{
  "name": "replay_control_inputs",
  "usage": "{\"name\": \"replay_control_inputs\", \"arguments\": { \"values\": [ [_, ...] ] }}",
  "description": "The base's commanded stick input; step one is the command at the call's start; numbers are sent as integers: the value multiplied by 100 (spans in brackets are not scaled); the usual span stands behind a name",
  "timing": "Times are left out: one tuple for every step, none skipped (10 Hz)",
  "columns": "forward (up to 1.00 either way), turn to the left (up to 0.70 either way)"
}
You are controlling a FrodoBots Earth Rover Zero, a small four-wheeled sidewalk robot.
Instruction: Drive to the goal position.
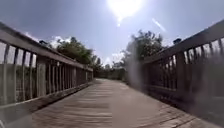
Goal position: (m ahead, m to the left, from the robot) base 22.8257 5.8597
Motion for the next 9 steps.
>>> {"name": "replay_control_inputs", "arguments": {
  "values": [
    [60, 1],
    [60, 1],
    [60, 1],
    [60, 1],
    [60, 1],
    [60, 1],
    [60, 1],
    [60, 1],
    [60, 1]
  ]
}}
